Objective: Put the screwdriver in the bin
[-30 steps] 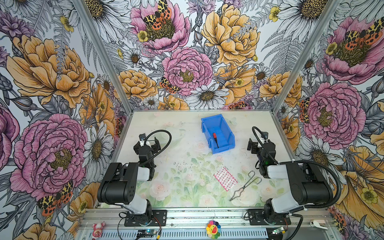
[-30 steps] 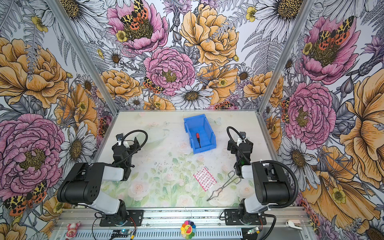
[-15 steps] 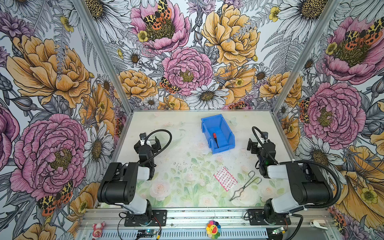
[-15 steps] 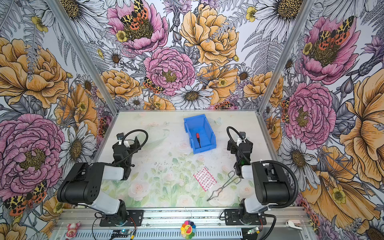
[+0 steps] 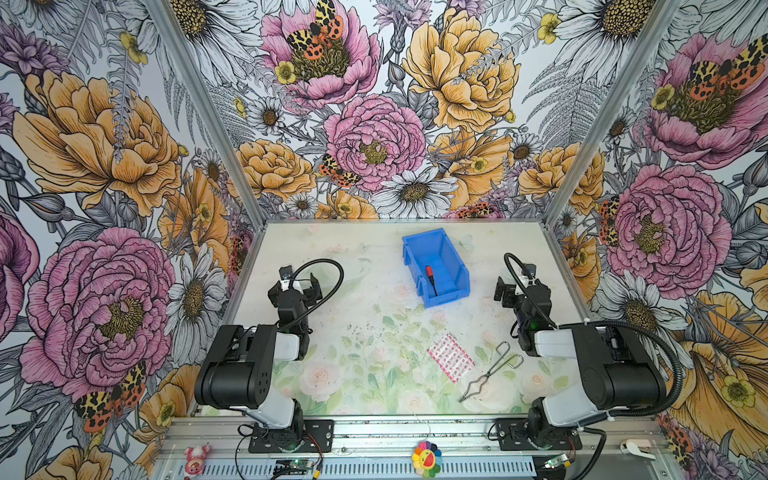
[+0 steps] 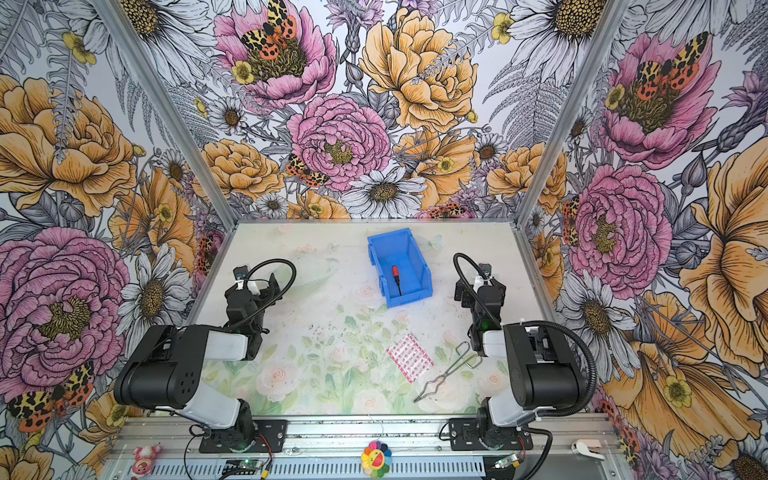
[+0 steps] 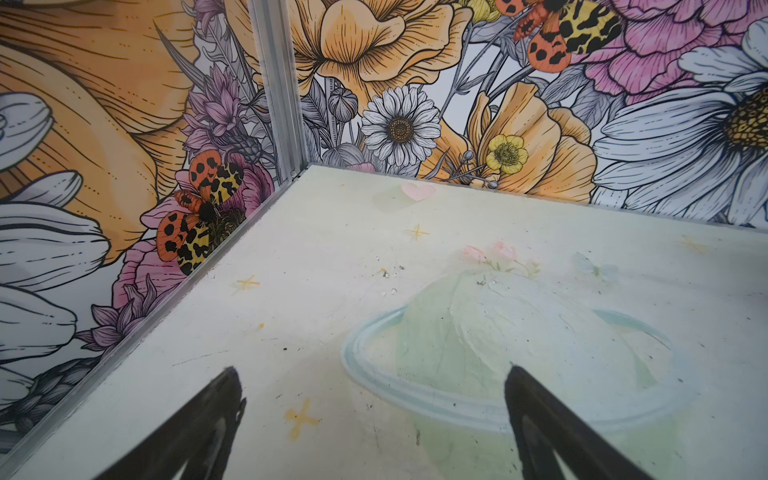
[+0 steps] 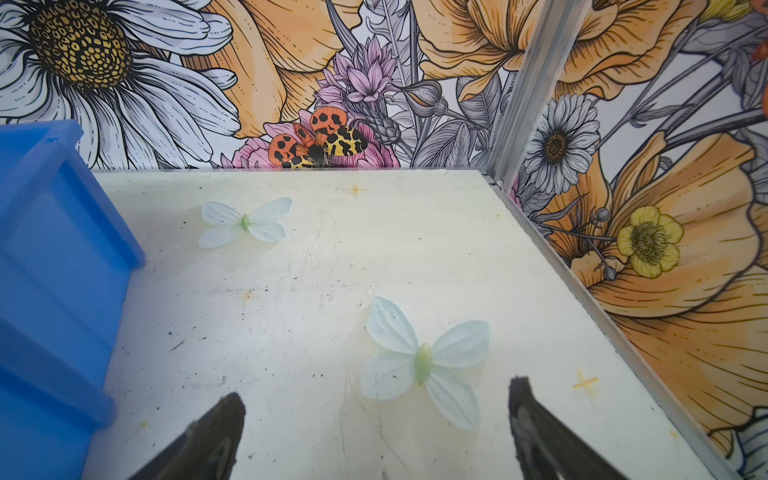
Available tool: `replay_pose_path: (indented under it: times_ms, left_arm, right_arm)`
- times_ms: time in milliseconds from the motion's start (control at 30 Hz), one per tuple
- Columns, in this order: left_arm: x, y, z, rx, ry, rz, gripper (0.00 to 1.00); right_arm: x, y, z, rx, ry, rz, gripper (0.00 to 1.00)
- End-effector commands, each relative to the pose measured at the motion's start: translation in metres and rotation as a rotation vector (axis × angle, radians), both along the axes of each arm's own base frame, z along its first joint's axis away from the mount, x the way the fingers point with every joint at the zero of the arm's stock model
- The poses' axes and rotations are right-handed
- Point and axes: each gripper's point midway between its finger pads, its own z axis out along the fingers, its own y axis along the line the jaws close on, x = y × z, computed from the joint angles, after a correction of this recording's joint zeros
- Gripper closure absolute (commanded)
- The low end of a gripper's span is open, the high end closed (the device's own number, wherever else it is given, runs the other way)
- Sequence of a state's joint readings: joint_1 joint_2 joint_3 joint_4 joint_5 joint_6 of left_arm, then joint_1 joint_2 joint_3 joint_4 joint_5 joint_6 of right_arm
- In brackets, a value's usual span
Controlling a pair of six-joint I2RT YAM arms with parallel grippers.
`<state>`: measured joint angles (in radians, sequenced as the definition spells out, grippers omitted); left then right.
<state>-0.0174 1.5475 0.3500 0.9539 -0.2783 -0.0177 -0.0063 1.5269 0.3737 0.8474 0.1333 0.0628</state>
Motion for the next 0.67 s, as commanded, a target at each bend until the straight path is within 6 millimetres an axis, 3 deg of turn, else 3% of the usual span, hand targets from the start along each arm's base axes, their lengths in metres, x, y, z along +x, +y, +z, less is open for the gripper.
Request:
replay_pose_path:
  times_ms: [0, 633]
  left_arm:
    - [0.0057, -0.0065, 0.0062, 0.008, -0.016, -0.032, 0.01]
    - [0.0064, -0.0081, 0.0067, 0.008, -0.016, -0.043, 0.01]
  right_arm:
    - [0.0065, -0.0002, 0.0075, 0.017, -0.026, 0.000, 0.01]
    - [0.0067, 0.0001, 0.0077, 0.018, -0.026, 0.001, 0.00]
